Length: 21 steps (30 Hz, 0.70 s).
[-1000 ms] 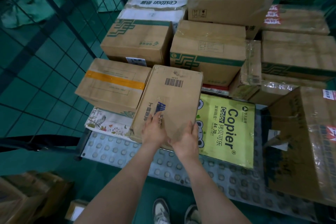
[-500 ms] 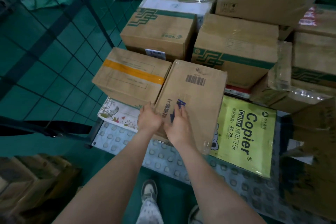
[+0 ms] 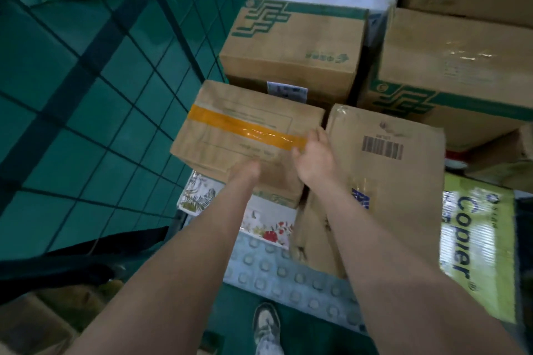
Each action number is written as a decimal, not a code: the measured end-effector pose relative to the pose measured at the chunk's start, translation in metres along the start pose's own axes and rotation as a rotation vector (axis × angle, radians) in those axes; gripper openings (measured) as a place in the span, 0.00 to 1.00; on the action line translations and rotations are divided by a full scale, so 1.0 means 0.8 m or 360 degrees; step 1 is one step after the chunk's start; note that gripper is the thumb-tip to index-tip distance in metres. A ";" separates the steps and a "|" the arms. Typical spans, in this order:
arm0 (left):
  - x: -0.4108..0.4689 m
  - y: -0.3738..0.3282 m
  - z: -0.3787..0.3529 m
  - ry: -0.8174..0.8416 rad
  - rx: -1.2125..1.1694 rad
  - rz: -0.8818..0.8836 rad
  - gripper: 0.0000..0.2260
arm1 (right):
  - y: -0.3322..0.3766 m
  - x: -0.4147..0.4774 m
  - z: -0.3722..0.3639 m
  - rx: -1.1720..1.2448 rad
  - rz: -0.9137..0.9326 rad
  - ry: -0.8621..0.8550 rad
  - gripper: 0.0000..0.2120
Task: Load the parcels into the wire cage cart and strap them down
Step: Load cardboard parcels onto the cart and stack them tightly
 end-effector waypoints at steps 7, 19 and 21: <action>0.041 -0.005 -0.005 -0.0126 -0.0584 0.0419 0.33 | -0.005 0.054 -0.022 -0.0316 0.0038 0.0048 0.27; 0.030 0.029 0.005 -0.0262 -0.0809 0.0225 0.24 | 0.011 0.107 0.007 -0.0927 0.0004 0.0309 0.28; 0.029 0.040 0.021 -0.0343 -0.0847 0.0228 0.25 | 0.016 0.093 0.004 -0.1029 0.0042 0.0415 0.28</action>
Point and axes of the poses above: each hand's wrist, its own x-axis towards the middle knuckle, its own z-axis out of the back of the hand, y = z × x, the point moved 3 cm from there along x, towards the middle knuckle, and after that the axes turned 1 degree about x, right-handed, at the moved point
